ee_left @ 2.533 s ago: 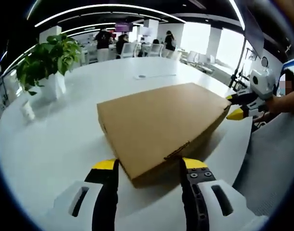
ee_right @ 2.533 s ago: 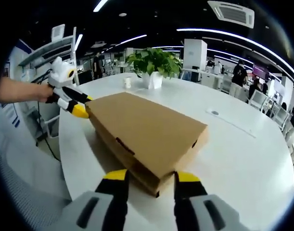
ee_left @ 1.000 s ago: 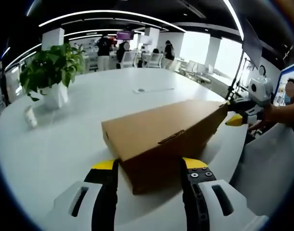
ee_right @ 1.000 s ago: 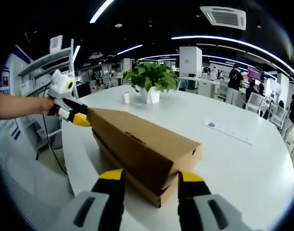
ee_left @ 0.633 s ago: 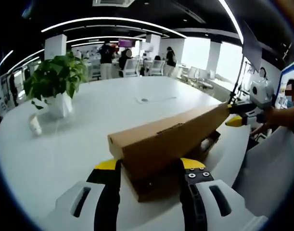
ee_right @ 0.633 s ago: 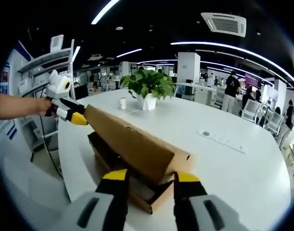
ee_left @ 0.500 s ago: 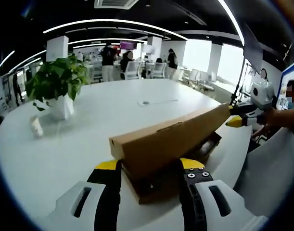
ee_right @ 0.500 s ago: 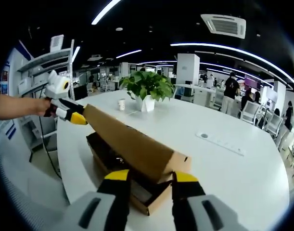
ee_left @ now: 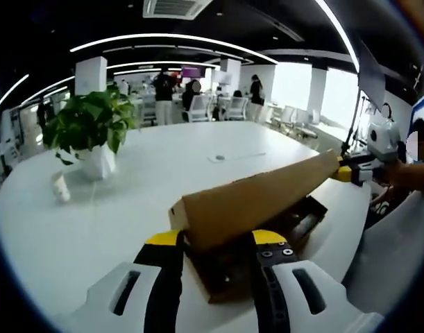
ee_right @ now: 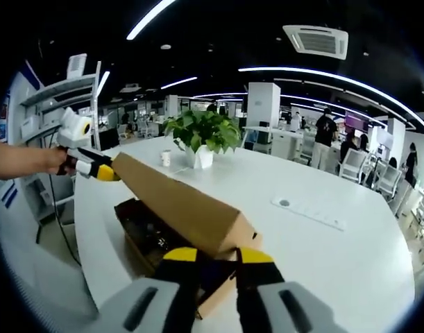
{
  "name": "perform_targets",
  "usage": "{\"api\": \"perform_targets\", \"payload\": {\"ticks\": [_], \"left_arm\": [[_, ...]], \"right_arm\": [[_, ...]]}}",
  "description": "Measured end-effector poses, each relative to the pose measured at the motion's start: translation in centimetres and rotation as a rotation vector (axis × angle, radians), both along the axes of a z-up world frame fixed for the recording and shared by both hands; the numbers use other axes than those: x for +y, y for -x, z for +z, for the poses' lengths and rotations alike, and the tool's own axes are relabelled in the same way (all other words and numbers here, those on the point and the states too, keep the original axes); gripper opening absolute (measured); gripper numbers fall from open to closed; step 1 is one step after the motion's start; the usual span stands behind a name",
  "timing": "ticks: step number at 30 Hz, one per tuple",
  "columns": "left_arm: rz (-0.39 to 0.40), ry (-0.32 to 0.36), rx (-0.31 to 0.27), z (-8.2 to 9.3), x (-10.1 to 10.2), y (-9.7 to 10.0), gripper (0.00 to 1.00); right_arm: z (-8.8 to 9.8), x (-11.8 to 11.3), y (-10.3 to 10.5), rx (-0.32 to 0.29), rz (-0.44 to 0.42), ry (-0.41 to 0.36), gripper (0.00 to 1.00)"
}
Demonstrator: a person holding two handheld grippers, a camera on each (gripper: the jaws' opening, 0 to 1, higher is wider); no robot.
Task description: Operate the shoe box by opening the lid, removing the specified soft item, and placing it in the target area until the item is outside and the box remains undamaged.
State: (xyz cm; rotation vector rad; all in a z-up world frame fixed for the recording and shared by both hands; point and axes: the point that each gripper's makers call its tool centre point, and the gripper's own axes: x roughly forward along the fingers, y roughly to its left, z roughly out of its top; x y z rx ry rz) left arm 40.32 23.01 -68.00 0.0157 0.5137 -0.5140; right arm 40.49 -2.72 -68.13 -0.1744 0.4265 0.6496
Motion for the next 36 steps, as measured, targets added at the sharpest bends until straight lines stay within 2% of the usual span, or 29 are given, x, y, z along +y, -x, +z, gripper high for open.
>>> {"api": "perform_targets", "payload": {"ticks": [4,12,21,29,36], "left_arm": [[0.023,-0.002,-0.022,0.5,0.4,-0.6,0.29],[0.049,0.021,-0.047,1.3,0.5,-1.6,0.26],[0.067,-0.005,-0.063,1.7,1.1,-2.8,0.15],[0.122,0.011,-0.074,2.0,1.7,-3.7,0.05],[0.144,0.025,-0.072,2.3,1.8,-4.5,0.04]], "right_arm": [[0.5,-0.2,-0.6,-0.01,-0.009,-0.004,0.11],[1.3,-0.3,-1.5,-0.028,-0.026,-0.021,0.09],[1.9,-0.7,-2.6,-0.047,-0.031,-0.019,0.03],[2.3,-0.8,-3.2,-0.063,-0.034,-0.021,0.01],[2.6,-0.8,-3.7,-0.069,-0.033,-0.025,0.01]]}}
